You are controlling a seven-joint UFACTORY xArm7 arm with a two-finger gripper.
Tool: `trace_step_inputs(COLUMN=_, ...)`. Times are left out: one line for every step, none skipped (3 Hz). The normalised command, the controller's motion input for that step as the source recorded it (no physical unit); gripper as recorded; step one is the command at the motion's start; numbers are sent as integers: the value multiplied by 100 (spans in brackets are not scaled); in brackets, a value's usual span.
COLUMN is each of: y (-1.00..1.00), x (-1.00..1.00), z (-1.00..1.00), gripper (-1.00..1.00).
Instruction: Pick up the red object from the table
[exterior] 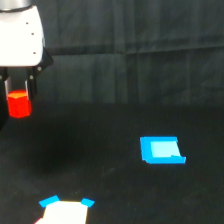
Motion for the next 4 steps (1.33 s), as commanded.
trace_step_inputs(y=-23, x=-19, z=17, gripper=-100)
trace_step_inputs(y=-31, x=-24, z=-14, gripper=-100)
trace_step_inputs(y=-46, x=-84, z=38, gripper=-100)
trace_step_inputs(y=-29, x=-56, z=23, gripper=-100)
